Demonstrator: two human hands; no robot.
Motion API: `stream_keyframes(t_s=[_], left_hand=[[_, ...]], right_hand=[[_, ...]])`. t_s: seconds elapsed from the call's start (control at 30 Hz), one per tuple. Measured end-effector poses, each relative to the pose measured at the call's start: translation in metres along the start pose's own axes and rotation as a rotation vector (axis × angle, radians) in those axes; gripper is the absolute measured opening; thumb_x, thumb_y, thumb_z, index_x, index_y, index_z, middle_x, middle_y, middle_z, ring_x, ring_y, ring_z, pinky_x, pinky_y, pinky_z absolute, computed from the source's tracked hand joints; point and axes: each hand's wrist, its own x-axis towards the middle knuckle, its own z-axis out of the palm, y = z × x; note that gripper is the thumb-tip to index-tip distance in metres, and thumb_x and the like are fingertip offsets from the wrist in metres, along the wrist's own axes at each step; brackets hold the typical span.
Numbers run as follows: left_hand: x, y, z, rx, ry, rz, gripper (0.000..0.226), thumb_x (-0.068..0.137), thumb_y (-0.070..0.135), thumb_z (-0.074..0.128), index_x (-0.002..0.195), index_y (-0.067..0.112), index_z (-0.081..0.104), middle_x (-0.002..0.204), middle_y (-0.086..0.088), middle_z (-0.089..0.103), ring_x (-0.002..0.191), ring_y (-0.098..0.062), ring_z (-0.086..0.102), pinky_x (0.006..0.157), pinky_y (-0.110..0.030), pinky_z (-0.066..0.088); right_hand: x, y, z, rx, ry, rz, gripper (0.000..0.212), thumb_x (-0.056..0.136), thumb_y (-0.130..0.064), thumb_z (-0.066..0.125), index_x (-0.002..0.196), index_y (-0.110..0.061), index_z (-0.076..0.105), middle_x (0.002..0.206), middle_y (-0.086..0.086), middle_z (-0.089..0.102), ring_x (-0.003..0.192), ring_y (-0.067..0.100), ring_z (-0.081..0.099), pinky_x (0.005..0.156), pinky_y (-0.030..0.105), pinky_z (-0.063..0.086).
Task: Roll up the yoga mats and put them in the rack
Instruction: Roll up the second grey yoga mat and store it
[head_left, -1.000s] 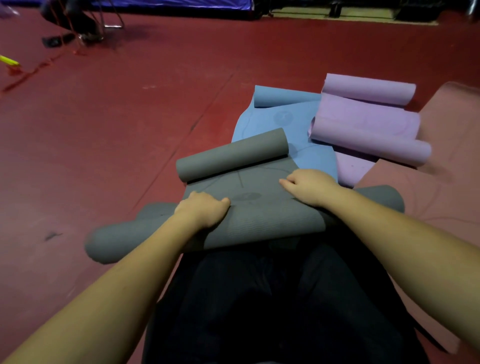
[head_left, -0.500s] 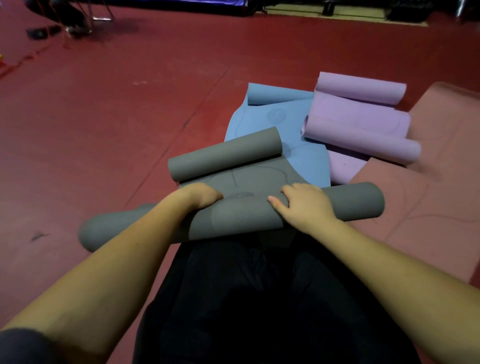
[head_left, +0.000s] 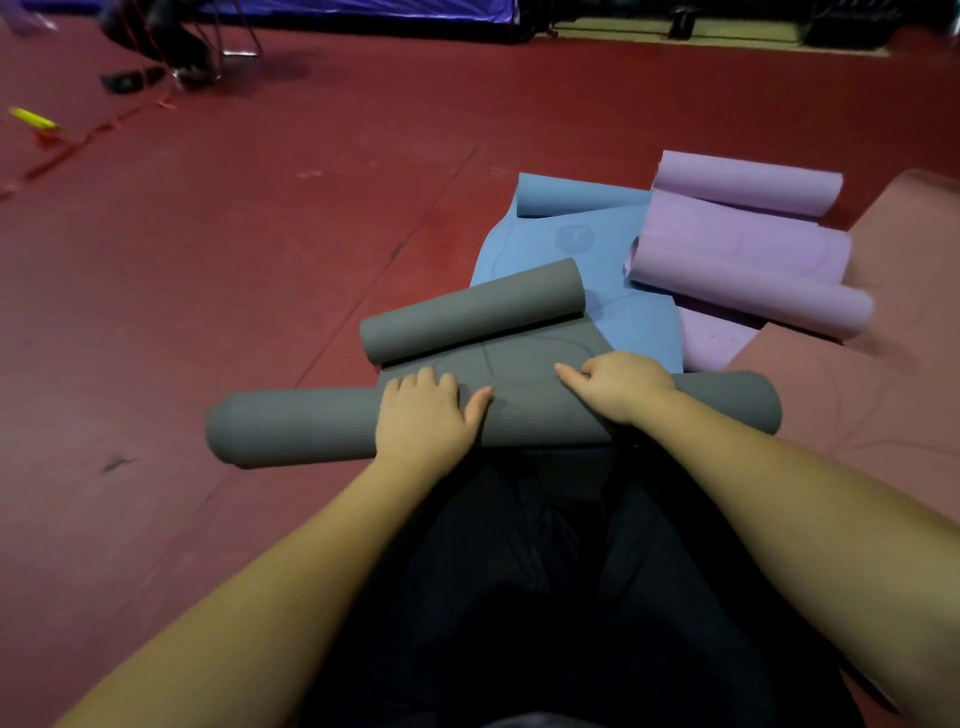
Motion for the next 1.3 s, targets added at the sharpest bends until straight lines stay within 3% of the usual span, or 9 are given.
stream_keyframes(t_s=[0.17, 0.33, 0.53, 0.67, 0.73, 0.8, 0.87, 1.13, 1.3], left_hand=[[0.008, -0.009, -0.013, 0.055, -0.054, 0.002, 0.075, 0.094, 0.063, 0.012, 0.097, 0.012, 0.067, 0.1, -0.011, 0.065, 0.101, -0.033, 0.06, 0.082, -0.042, 0.039], [0.018, -0.012, -0.031, 0.02, 0.008, 0.023, 0.063, 0.1, 0.058, 0.024, 0.09, 0.014, 0.068, 0.099, -0.01, 0.068, 0.095, -0.033, 0.063, 0.074, -0.039, 0.036], [0.002, -0.002, -0.027, -0.083, -0.291, -0.03, 0.068, 0.1, 0.061, 0.018, 0.105, 0.014, 0.068, 0.115, -0.015, 0.067, 0.108, -0.035, 0.061, 0.084, -0.039, 0.043], [0.008, -0.007, -0.023, -0.149, -0.369, -0.086, 0.062, 0.099, 0.062, 0.021, 0.116, 0.017, 0.061, 0.127, -0.015, 0.063, 0.118, -0.034, 0.057, 0.089, -0.041, 0.04], [0.019, -0.01, -0.023, -0.162, -0.437, -0.085, 0.064, 0.1, 0.061, 0.021, 0.121, 0.017, 0.062, 0.134, -0.014, 0.06, 0.123, -0.033, 0.054, 0.095, -0.041, 0.04], [0.029, -0.014, -0.022, -0.165, -0.496, -0.078, 0.065, 0.1, 0.06, 0.022, 0.127, 0.016, 0.062, 0.139, -0.012, 0.057, 0.126, -0.032, 0.052, 0.101, -0.042, 0.039], [0.037, -0.016, -0.018, -0.154, -0.527, -0.07, 0.065, 0.099, 0.059, 0.023, 0.127, 0.016, 0.064, 0.139, -0.011, 0.057, 0.125, -0.032, 0.053, 0.102, -0.041, 0.039], [0.064, -0.015, -0.014, -0.253, -0.631, -0.171, 0.055, 0.097, 0.047, 0.045, 0.131, 0.007, 0.06, 0.142, -0.018, 0.053, 0.126, -0.034, 0.051, 0.099, -0.037, 0.038], [0.083, -0.015, -0.008, -0.319, -0.73, -0.171, 0.051, 0.098, 0.043, 0.05, 0.136, 0.011, 0.057, 0.148, -0.012, 0.048, 0.133, -0.03, 0.046, 0.107, -0.039, 0.033]], right_hand=[[0.003, -0.01, -0.019, -0.001, -0.098, 0.001, 0.078, 0.094, -0.07, 0.017, 0.116, -0.016, 0.068, 0.127, 0.012, 0.062, 0.115, 0.031, 0.056, 0.09, 0.038, 0.043], [-0.001, -0.012, -0.054, 0.023, -0.184, 0.02, 0.081, 0.095, -0.07, 0.022, 0.131, -0.008, 0.06, 0.142, 0.017, 0.052, 0.126, 0.032, 0.05, 0.103, 0.039, 0.038], [-0.014, -0.007, -0.047, 0.084, -0.516, -0.014, 0.066, 0.097, -0.064, 0.028, 0.139, -0.02, 0.054, 0.152, 0.009, 0.043, 0.135, 0.026, 0.043, 0.113, 0.04, 0.029], [-0.006, -0.008, -0.036, 0.107, -0.509, -0.001, 0.07, 0.096, -0.067, 0.029, 0.143, -0.02, 0.05, 0.155, 0.008, 0.039, 0.14, 0.026, 0.038, 0.115, 0.039, 0.025], [-0.002, -0.006, -0.032, 0.097, -0.412, -0.028, 0.063, 0.098, -0.063, 0.031, 0.134, -0.019, 0.057, 0.148, 0.008, 0.047, 0.133, 0.027, 0.045, 0.107, 0.037, 0.033], [0.001, -0.002, -0.028, 0.091, -0.189, -0.07, 0.046, 0.1, -0.055, 0.035, 0.101, -0.02, 0.064, 0.125, 0.009, 0.062, 0.11, 0.028, 0.057, 0.086, 0.034, 0.042], [-0.003, 0.0, -0.027, 0.099, -0.01, -0.089, 0.047, 0.101, -0.049, 0.034, 0.082, -0.016, 0.061, 0.1, 0.008, 0.067, 0.091, 0.028, 0.059, 0.072, 0.034, 0.043], [-0.038, 0.001, -0.016, 0.011, 0.186, -0.137, 0.05, 0.099, -0.056, 0.033, 0.081, -0.015, 0.056, 0.091, 0.006, 0.057, 0.097, 0.029, 0.056, 0.068, 0.033, 0.031], [-0.051, -0.009, 0.008, -0.092, 0.247, -0.11, 0.081, 0.083, -0.075, 0.013, 0.1, -0.013, 0.063, 0.102, 0.009, 0.066, 0.102, 0.03, 0.058, 0.085, 0.038, 0.041]])
